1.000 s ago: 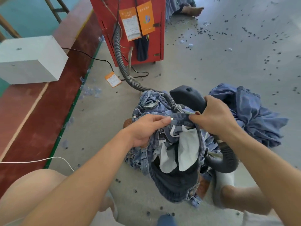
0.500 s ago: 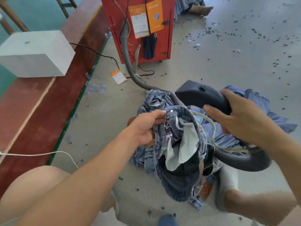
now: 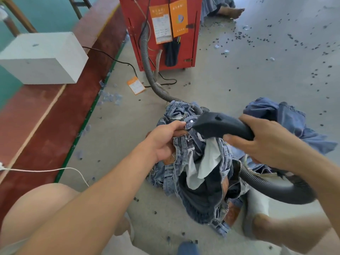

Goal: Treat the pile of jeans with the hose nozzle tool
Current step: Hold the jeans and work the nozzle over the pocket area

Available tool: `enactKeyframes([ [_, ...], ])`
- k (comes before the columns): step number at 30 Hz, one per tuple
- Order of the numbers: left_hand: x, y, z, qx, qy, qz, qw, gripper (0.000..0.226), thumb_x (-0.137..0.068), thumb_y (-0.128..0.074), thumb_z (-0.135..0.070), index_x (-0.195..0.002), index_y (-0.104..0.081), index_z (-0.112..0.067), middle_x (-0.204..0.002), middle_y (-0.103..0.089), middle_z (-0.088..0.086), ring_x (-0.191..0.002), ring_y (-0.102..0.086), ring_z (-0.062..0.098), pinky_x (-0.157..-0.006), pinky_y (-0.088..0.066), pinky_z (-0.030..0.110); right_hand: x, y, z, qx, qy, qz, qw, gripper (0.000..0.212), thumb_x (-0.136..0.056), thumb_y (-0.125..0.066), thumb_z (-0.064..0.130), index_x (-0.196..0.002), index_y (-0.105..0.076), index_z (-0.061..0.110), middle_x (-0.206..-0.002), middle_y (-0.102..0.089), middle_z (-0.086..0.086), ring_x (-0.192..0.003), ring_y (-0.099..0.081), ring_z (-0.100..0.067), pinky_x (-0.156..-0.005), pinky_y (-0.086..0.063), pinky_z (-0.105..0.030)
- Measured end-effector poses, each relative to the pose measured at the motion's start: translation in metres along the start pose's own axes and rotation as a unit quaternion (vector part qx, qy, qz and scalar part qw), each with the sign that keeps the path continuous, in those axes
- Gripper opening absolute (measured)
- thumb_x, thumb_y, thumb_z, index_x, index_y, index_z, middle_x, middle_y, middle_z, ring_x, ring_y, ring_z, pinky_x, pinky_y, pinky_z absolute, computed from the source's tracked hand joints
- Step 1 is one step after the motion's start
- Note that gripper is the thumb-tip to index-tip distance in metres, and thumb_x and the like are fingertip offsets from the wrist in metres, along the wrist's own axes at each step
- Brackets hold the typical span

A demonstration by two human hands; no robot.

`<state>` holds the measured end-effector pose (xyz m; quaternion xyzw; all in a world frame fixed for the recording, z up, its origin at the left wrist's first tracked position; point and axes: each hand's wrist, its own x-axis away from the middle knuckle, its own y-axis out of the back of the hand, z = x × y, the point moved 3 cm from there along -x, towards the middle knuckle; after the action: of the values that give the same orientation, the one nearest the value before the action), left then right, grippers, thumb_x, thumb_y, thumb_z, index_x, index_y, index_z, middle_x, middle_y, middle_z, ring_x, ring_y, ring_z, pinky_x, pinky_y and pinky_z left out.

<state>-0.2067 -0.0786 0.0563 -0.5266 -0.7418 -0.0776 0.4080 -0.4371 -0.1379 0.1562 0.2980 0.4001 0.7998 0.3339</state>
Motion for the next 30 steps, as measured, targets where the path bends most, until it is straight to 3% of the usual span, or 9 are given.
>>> enactKeyframes([
  [2,0.0,-0.001,0.001,-0.008,-0.001,0.019,1.0,0.021,-0.101,-0.061,-0.024,-0.113,-0.072,-0.011,-0.121,-0.072,0.018,-0.098,-0.066,0.031,-0.095,-0.055,0.043,0.001,-0.009,0.003,0.025,0.01,0.031,0.999,0.029,-0.085,-0.052,0.071,-0.089,-0.051,0.042,-0.07,-0.064,0.009,-0.052,-0.061,-0.003,-0.043,-0.041,-0.019],
  [6,-0.001,-0.001,0.0,-0.006,-0.012,0.026,1.0,0.022,-0.1,-0.059,-0.024,-0.105,-0.077,-0.012,-0.107,-0.078,0.009,-0.103,-0.067,0.027,-0.104,-0.05,0.042,-0.012,-0.019,0.008,0.014,-0.01,-0.026,1.0,0.029,-0.09,-0.059,0.064,-0.083,-0.049,0.037,-0.065,-0.06,0.008,-0.057,-0.059,0.004,-0.048,-0.035,-0.022],
  [10,0.001,-0.001,-0.008,-0.015,-0.026,0.044,0.999,0.026,-0.102,-0.056,-0.026,-0.107,-0.077,-0.012,-0.106,-0.078,0.01,-0.089,-0.071,0.025,-0.084,-0.055,0.035,-0.007,-0.024,0.007,0.004,-0.013,-0.039,0.999,0.032,-0.087,-0.055,0.068,-0.085,-0.048,0.038,-0.065,-0.058,0.01,-0.059,-0.059,0.003,-0.049,-0.037,-0.025],
  [16,0.001,-0.006,-0.004,-0.021,-0.008,0.094,0.995,0.066,-0.101,-0.029,-0.042,-0.119,-0.074,0.003,-0.116,-0.073,0.025,-0.094,-0.064,0.033,-0.098,-0.043,0.045,-0.013,-0.023,0.005,0.0,-0.063,-0.096,0.993,0.031,-0.092,-0.054,0.065,-0.092,-0.048,0.034,-0.071,-0.061,0.004,-0.061,-0.06,-0.016,-0.052,-0.042,-0.033],
  [19,0.002,-0.011,0.001,-0.03,-0.002,0.107,0.994,0.06,-0.098,-0.036,-0.043,-0.101,-0.081,-0.003,-0.098,-0.077,0.018,-0.084,-0.065,0.03,-0.081,-0.047,0.038,-0.018,-0.013,0.003,-0.022,-0.087,-0.105,0.99,0.035,-0.095,-0.056,0.062,-0.089,-0.047,0.028,-0.071,-0.061,0.0,-0.061,-0.062,-0.019,-0.052,-0.044,-0.034],
  [21,0.005,-0.011,0.003,-0.039,-0.007,0.114,0.993,0.047,-0.093,-0.048,-0.035,-0.108,-0.08,-0.004,-0.105,-0.077,0.015,-0.082,-0.065,0.026,-0.076,-0.05,0.036,-0.016,-0.008,0.0,-0.026,-0.09,-0.096,0.991,0.036,-0.094,-0.056,0.062,-0.086,-0.047,0.028,-0.068,-0.062,-0.001,-0.057,-0.062,-0.019,-0.051,-0.046,-0.033],
  [24,0.007,-0.009,0.001,-0.039,-0.026,0.12,0.992,0.044,-0.09,-0.052,-0.019,-0.125,-0.073,-0.004,-0.127,-0.071,0.019,-0.106,-0.069,0.03,-0.101,-0.053,0.044,-0.006,-0.003,-0.005,-0.044,-0.081,-0.115,0.989,0.037,-0.088,-0.055,0.066,-0.086,-0.049,0.03,-0.061,-0.06,0.002,-0.049,-0.059,-0.013,-0.05,-0.045,-0.032],
  [26,0.008,-0.007,0.0,-0.049,-0.034,0.112,0.992,0.043,-0.088,-0.049,-0.013,-0.123,-0.075,-0.008,-0.126,-0.072,0.017,-0.121,-0.065,0.029,-0.117,-0.041,0.053,0.002,-0.002,-0.006,-0.044,-0.067,-0.12,0.989,0.035,-0.085,-0.053,0.07,-0.086,-0.048,0.036,-0.059,-0.061,0.003,-0.047,-0.06,-0.009,-0.046,-0.044,-0.029],
  [30,0.009,-0.009,0.007,-0.111,-0.039,0.142,0.983,0.033,-0.087,-0.066,-0.009,-0.117,-0.078,-0.016,-0.123,-0.075,0.008,-0.13,-0.061,0.028,-0.119,-0.036,0.053,0.002,-0.014,-0.001,0.0,-0.076,-0.095,0.993,0.036,-0.087,-0.053,0.069,-0.09,-0.048,0.034,-0.064,-0.061,0.006,-0.053,-0.059,-0.009,-0.049,-0.041,-0.031],
])
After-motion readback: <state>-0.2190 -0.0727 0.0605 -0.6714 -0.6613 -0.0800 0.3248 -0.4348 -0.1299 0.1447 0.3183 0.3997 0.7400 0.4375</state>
